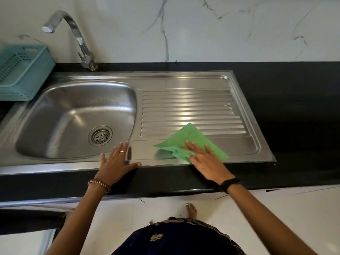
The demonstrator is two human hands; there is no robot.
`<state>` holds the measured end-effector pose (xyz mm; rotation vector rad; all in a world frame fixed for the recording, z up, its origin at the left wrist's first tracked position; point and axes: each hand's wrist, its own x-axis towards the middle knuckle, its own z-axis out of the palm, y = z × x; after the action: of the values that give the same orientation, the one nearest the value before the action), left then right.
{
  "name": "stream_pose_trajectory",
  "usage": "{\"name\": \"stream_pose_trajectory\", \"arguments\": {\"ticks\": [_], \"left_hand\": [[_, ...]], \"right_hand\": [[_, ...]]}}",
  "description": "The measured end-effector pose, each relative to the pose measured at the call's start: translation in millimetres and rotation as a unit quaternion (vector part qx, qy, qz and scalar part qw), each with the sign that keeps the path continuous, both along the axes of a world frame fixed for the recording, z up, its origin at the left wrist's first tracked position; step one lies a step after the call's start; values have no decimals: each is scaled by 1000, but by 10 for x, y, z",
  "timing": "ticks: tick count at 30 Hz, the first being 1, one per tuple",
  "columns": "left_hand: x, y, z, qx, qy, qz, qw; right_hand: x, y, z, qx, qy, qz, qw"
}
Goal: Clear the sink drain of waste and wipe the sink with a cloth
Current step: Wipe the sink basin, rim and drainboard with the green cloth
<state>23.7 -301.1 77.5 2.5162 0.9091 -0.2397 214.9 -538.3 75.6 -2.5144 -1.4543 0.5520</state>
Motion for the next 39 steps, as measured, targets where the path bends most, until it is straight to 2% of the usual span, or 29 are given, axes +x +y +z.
{"name": "stream_pose_trajectory", "arguments": {"ticks": [3,6,9,12,19,25,30,34,36,39], "left_hand": [[-96,18,37,21,21,1,1000],[-252,70,64,33,27,8,999],[-436,156,77,39,25,28,999],[-564,241,79,37,24,22,999],[-634,290,50,23,22,13,999],[-614,333,78,2,32,6,999],[-636,512,163,-2,22,-18,1000],[-679,699,188,3,18,-14,1000],[-757,802,137,10,46,-3,999],[-885,907,55,-16,69,16,997]], "right_hand": [[295,-411,27,-57,-63,-36,996],[322,-529,43,-66,-47,-94,992],[129,-343,43,-98,-56,-72,991],[-166,-5,33,-72,-3,-70,995],[-920,1006,60,-35,47,22,998],[-764,737,156,0,82,30,996],[-344,334,213,-71,19,96,993],[-190,641,206,-106,-58,182,976],[-265,959,127,-113,-38,219,968],[-446,1378,-53,-81,-9,216,973]]}}
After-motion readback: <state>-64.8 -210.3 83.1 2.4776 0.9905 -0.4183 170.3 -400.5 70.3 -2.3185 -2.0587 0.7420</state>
